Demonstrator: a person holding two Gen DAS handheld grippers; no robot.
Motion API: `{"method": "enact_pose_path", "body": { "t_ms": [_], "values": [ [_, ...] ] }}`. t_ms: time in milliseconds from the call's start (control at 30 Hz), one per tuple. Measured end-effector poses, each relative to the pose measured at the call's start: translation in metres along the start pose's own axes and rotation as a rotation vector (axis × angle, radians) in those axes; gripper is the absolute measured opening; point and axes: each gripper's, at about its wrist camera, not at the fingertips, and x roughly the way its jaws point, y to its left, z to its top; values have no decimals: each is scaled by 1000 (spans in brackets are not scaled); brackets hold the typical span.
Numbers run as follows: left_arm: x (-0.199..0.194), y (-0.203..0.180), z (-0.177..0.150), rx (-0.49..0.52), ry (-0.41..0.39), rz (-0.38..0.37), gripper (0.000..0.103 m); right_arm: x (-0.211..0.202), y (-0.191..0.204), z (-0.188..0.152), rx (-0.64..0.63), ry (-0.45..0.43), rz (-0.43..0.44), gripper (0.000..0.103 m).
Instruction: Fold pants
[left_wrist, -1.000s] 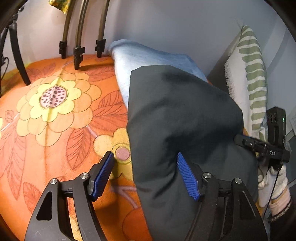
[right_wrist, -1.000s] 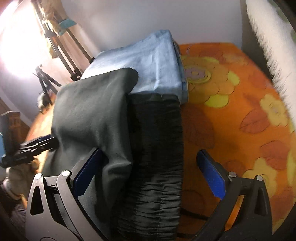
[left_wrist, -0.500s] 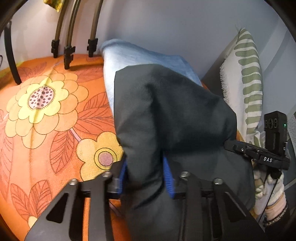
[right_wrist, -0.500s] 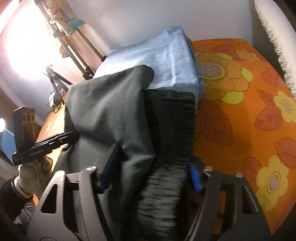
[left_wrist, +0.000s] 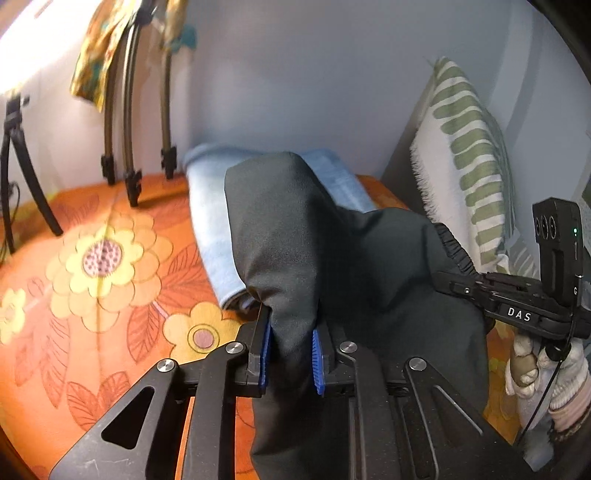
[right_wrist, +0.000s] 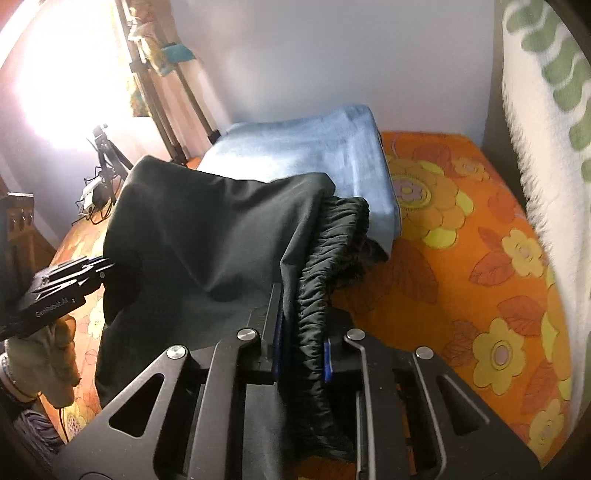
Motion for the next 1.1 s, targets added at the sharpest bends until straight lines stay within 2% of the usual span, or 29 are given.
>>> {"method": "enact_pose_path", "body": {
  "t_ms": [267, 567, 833, 1100],
  "values": [
    [-33, -17, 14, 36, -70, -32, 16, -44, 22, 5, -30, -68, -49, 15],
    [-57, -15, 50, 49, -152, -37, 16, -76, 43, 50, -79, -154, -77, 15],
    [-48, -2, 99, 68, -211, -6, 16, -63, 48, 108, -96, -203, -93, 15],
    [-14, 21, 132, 64, -221, 24, 16, -21, 37, 153, -96, -207, -95, 15]
  ]
}}
